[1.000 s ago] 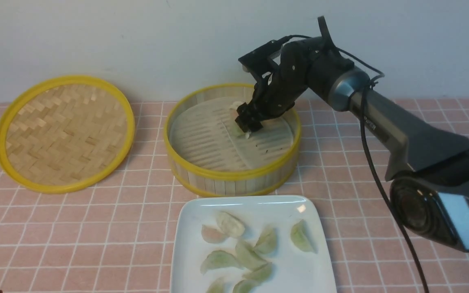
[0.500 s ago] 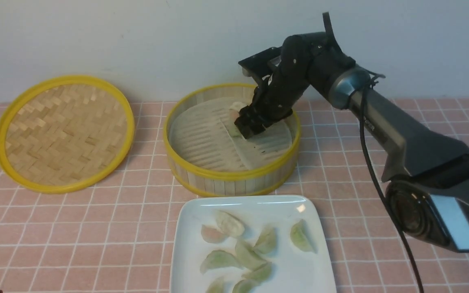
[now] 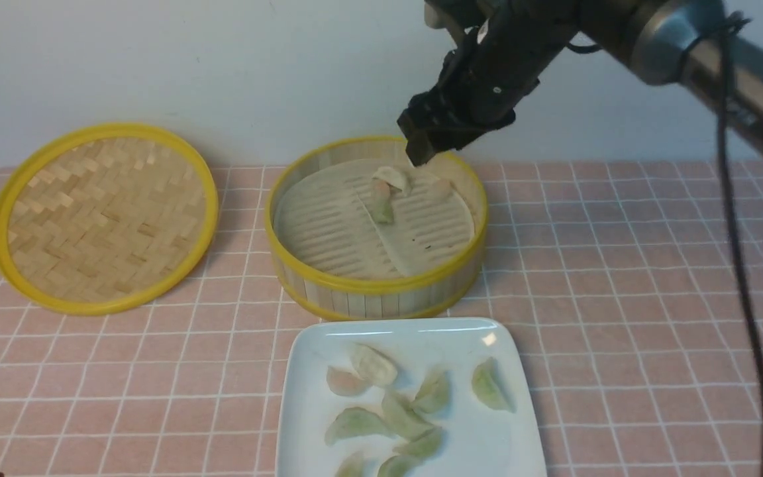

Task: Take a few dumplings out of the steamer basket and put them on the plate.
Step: Use the right arm to put the dumpling into the plate

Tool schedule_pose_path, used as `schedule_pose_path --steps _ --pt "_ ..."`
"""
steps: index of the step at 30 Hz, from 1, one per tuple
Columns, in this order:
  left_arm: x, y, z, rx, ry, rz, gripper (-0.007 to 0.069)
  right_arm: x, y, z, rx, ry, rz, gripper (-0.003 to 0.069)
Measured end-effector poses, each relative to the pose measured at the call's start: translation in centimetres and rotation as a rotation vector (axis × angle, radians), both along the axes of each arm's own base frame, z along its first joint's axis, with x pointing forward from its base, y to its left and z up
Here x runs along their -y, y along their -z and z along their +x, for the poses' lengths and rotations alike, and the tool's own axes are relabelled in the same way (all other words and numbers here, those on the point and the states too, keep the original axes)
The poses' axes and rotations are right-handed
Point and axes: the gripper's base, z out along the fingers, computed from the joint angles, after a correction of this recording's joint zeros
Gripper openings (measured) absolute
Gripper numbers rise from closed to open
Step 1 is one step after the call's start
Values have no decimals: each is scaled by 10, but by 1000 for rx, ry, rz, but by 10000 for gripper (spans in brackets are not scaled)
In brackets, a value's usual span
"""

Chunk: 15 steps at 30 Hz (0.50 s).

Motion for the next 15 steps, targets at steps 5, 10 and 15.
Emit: schedule_pose_path --steps 5,10,15 --pt "0 0 0 0 0 0 -6 7 35 -65 -216 -70 -71 408" --pt "0 0 0 0 0 0 -6 1 82 -92 -313 -110 -139 408" --pt "0 0 0 0 0 0 -6 -5 98 -85 -281 -98 -127 408"
